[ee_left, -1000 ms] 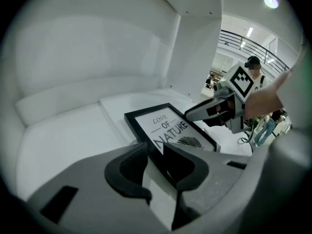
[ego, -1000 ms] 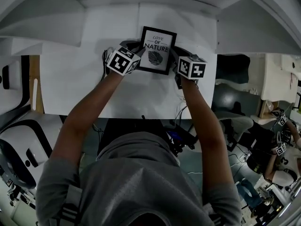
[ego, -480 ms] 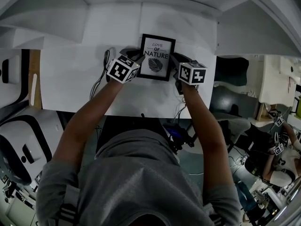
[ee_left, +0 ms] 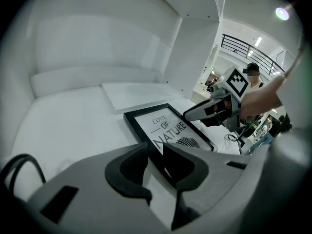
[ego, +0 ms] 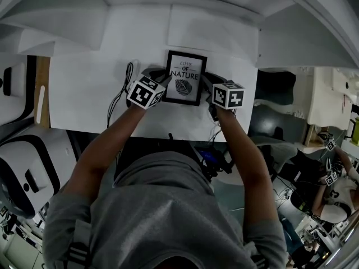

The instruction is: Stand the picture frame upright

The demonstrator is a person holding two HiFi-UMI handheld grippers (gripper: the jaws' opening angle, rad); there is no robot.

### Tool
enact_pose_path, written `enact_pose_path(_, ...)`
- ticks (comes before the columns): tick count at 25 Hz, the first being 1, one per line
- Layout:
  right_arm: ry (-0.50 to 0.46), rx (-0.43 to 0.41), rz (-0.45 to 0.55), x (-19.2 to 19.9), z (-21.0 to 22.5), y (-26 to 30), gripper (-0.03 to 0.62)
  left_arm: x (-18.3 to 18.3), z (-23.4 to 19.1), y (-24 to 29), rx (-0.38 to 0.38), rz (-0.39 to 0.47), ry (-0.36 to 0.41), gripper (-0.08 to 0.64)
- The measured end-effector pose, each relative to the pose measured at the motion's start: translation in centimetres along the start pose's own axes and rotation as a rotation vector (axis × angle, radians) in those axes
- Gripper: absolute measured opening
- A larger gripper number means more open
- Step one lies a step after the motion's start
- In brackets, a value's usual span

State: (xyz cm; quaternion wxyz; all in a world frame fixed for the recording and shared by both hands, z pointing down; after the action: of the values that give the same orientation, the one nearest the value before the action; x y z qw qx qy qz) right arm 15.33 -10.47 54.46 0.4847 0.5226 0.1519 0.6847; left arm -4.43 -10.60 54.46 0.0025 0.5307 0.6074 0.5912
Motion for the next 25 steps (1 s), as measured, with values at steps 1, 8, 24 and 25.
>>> enact_pose_path(1, 0.0, -0.006, -0.008, 0.3, -0.1, -0.1, 0.069, 0.2, 0.2, -0.1, 0.001, -0.003, -0.002, 0.101)
enact_pose_path(8, -0.014, -0.053, -0.07, 2.3, -0.7, -0.8, 0.064, 2.1, 1.5, -0.8, 0.013, -0.016, -0.009, 0.101)
enact_pose_path(24, -0.008, -0.167, -0.157, 6.5, -2.8, -2.7, 0.054, 5.5, 4.0, -3.0, 0.033, -0.044, -0.023, 0.101)
enact_pose_path(25, -0.006, -0.173, -0.16, 6.7, -2.9, -2.8, 0.054, 5.7, 4.1, -3.1, 0.034, -0.046, -0.026, 0.101)
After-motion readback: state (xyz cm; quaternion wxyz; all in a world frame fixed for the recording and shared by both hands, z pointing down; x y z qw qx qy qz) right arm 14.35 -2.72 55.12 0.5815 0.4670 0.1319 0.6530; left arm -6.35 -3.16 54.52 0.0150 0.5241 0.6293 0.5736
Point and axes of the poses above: the fingertips, and each gripper's own axes: y forward along the fingers, z to its right, x out of its underside, the point moved 6 cm from there along -y, backward along the fingers, and after that the axes turned 3 degrees about x, right-handed, at the moved point
